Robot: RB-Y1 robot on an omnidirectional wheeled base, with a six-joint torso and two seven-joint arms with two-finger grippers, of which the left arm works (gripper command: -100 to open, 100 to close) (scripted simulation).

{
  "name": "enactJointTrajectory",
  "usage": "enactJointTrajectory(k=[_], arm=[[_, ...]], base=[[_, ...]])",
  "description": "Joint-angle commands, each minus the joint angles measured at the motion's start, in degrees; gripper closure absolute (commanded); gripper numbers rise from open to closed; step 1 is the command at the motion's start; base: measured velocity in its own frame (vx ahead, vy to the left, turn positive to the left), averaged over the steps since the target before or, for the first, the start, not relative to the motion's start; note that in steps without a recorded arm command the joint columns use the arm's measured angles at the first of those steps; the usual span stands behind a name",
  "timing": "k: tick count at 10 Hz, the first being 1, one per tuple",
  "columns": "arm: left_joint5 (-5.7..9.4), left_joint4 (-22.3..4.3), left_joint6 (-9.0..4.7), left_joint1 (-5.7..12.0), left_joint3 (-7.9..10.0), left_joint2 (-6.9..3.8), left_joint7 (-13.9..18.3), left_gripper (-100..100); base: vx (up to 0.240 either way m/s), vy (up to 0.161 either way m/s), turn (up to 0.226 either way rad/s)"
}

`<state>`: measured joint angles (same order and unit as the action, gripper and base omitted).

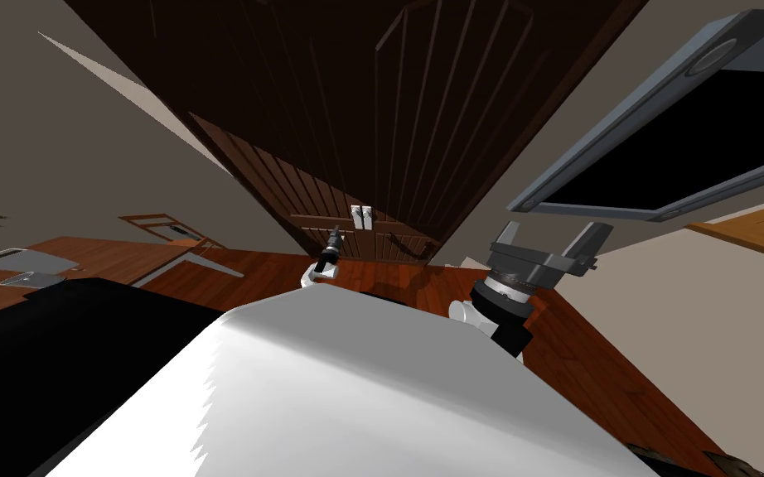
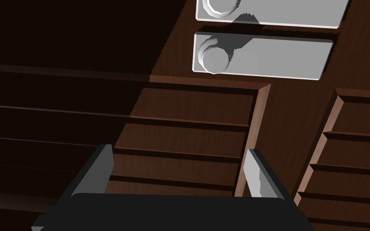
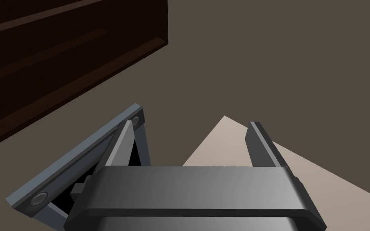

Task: Pull the door open

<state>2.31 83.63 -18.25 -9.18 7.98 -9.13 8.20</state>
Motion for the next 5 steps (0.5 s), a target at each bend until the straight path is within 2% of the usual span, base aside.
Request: enactJointTrajectory(k=[1,5], arm=[[0.13,-2.05,0.48,0.83,0.45,-0.39,0.11,-100],[0.32,-6.65,1.04,3.06,1.28,-0.93,0.19,-100]], base=[[0.178,0.02,-0.055],[0.181,0.011,-0.059]])
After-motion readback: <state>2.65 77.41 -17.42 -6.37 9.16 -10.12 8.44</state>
